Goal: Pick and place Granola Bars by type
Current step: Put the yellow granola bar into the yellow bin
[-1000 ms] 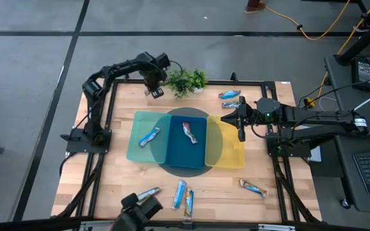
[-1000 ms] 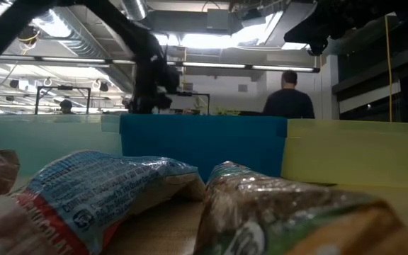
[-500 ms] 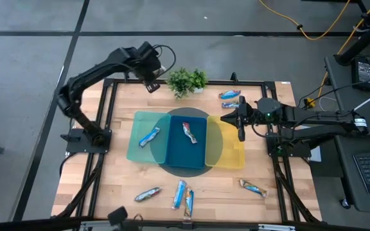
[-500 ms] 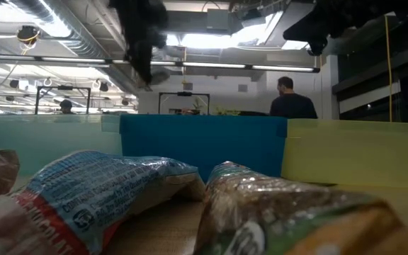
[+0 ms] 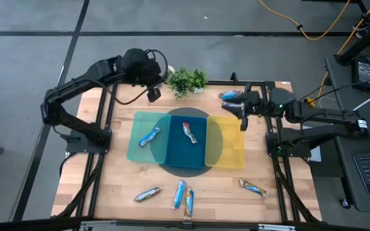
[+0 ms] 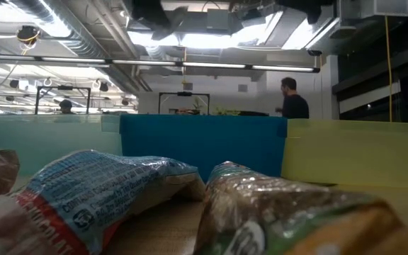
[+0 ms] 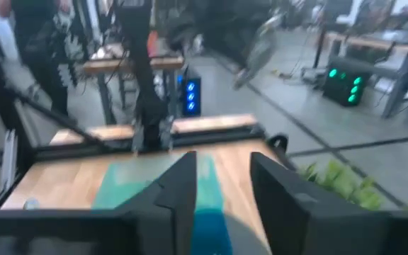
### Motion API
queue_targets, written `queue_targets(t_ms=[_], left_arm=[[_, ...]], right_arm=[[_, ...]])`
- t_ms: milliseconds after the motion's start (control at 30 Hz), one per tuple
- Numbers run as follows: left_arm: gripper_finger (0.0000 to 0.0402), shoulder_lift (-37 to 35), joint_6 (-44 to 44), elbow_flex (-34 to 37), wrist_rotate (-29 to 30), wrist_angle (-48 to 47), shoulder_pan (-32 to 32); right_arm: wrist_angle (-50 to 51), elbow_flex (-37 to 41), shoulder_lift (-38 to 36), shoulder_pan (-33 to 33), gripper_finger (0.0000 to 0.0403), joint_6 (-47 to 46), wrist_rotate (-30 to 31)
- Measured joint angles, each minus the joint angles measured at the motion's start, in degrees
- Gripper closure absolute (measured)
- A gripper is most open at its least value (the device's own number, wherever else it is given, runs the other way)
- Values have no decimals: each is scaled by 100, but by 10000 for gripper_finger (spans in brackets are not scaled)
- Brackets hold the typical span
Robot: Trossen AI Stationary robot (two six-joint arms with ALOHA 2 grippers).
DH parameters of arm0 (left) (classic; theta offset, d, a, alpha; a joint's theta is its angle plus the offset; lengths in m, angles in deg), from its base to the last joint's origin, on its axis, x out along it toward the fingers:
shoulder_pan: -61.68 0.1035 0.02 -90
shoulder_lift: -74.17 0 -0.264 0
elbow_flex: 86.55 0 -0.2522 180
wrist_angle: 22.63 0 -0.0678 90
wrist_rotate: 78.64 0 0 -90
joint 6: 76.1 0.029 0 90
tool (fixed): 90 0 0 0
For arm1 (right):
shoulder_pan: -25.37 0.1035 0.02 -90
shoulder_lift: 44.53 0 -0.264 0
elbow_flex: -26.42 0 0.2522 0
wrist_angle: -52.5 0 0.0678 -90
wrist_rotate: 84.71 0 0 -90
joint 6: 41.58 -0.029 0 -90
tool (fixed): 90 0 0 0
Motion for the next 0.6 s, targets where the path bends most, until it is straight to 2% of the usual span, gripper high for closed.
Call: queue_targets(t_ms=[333, 600], left_arm=[[392, 35, 159, 0, 22, 955, -679], [392, 29, 218, -2, 50, 1454, -984]], right_arm=[[57, -831, 565, -293, 155, -19, -7], [30, -1563, 1476, -320, 123, 56, -17]])
